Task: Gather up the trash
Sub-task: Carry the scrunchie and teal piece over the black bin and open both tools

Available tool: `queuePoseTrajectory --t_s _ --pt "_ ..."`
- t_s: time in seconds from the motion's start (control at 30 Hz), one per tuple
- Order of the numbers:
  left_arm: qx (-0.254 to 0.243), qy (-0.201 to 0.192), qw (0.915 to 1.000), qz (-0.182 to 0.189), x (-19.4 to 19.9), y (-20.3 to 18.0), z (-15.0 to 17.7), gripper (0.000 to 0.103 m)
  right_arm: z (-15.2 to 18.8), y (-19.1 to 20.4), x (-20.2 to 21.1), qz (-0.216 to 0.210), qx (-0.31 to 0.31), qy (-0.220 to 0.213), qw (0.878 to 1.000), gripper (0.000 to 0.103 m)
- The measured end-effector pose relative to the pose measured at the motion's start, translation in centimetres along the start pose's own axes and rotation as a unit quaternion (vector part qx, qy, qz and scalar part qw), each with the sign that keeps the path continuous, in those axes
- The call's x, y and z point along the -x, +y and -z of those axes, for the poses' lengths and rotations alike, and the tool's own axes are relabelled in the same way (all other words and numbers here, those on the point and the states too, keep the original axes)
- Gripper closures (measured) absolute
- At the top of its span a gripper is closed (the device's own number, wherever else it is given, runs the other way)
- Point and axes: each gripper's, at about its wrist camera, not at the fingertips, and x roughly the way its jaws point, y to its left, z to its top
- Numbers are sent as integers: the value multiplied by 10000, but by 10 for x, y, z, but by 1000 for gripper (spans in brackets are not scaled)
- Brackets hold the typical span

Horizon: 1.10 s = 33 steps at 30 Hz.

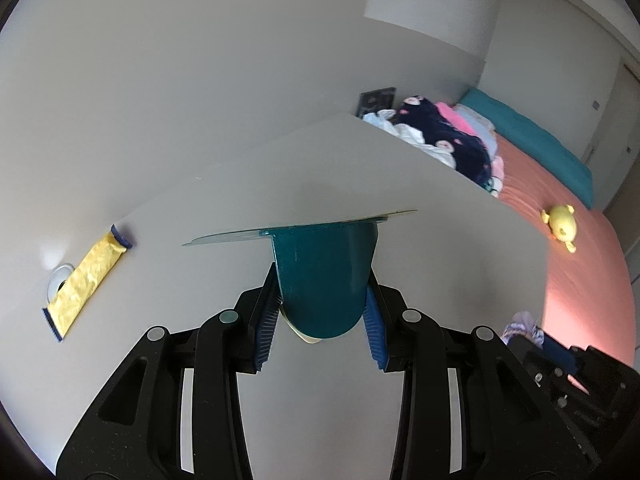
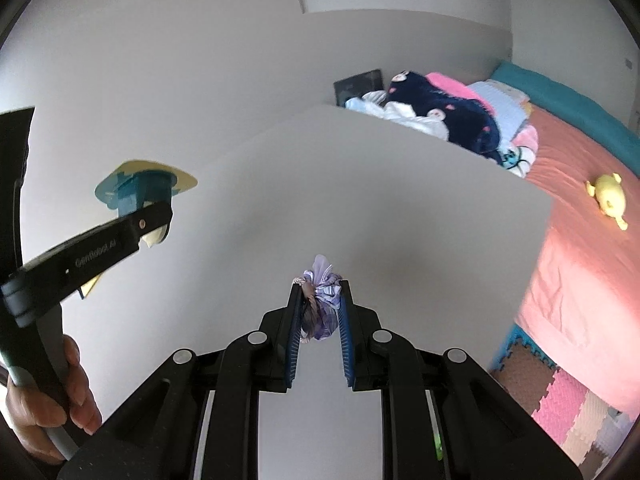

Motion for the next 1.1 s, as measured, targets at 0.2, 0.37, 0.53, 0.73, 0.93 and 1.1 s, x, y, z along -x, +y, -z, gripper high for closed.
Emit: queuePoseTrajectory --t_s 0.2,0.37,0.53,0.73,0.93,1.1 --pt "-259 -50 9996 132 26 -30 21 65 21 -20 40 95 -165 -177 9997 84" --pt "-508 -113 9981 343 45 -62 40 65 42 -48 73 276 -363 -361 9983 84" --pt "-752 -132 9953 604 59 -99 62 65 62 -79 101 491 -585 -491 9959 84" --pt "-1128 -81 9898 866 66 -145 88 65 94 -114 125 735 -875 -569 9918 84" --pt "-1500 93 9824 1111 63 -189 116 65 123 -149 140 947 -1173 -561 9870 84" --pt "-1774 241 9755 1280 57 -221 135 65 141 -176 149 1117 -1375 -521 9828 84"
